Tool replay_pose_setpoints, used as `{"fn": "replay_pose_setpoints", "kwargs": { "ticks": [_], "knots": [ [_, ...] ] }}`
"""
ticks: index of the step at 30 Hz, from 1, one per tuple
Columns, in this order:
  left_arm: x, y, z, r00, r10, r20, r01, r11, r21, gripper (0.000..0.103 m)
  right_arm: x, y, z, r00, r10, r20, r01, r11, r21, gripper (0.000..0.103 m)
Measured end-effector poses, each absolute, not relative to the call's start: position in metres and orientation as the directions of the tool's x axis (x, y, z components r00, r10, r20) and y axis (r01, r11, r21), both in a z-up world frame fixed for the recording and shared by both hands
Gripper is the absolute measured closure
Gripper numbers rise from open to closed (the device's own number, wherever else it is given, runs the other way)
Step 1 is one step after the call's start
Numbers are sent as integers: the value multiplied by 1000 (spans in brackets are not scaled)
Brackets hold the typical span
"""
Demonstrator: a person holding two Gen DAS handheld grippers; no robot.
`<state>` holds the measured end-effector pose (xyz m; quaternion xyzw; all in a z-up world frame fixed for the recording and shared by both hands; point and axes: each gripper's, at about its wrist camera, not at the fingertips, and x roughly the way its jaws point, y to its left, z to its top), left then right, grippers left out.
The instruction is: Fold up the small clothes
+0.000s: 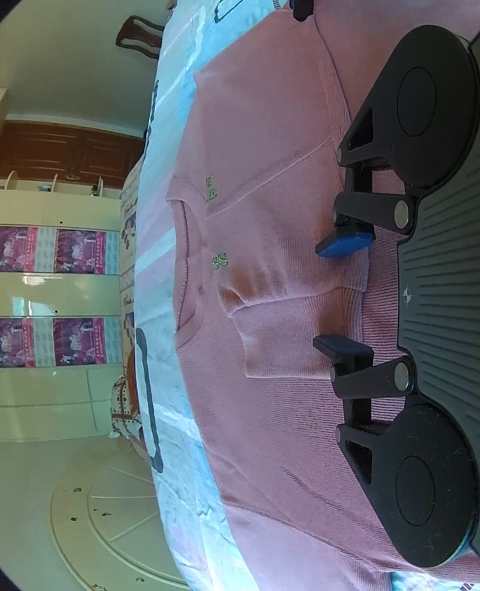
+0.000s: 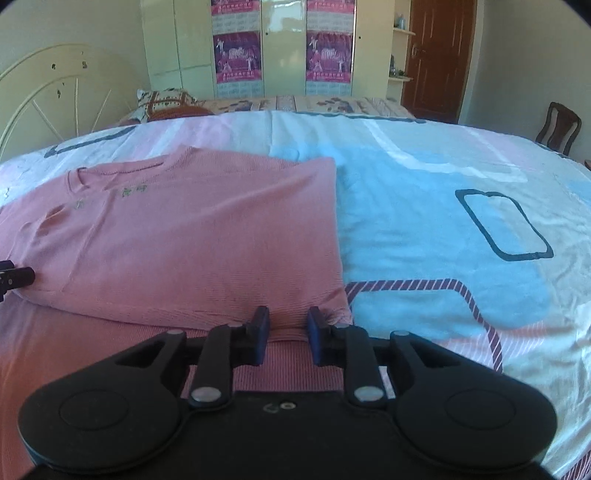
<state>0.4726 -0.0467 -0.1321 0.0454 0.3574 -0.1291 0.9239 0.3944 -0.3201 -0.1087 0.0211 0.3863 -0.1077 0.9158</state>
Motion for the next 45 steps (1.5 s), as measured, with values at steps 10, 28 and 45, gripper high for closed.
{"fn": "replay_pose_setpoints", "kwargs": {
  "ticks": [10, 28, 45],
  "knots": [
    [441, 94, -115, 783, 8, -622, -52, 997, -52, 16, 393, -284, -81, 749, -150, -646, 198, 980, 2, 45],
    [450, 417, -163, 749, 263, -608, -587, 690, -424, 25, 442, -230, -85, 745, -134, -653, 305, 940, 156, 68],
    [498, 360, -133, 858, 147, -493, -390, 811, -437, 95, 436, -236, -82, 717, -240, -655, 353, 935, 44, 24]
  ]
}}
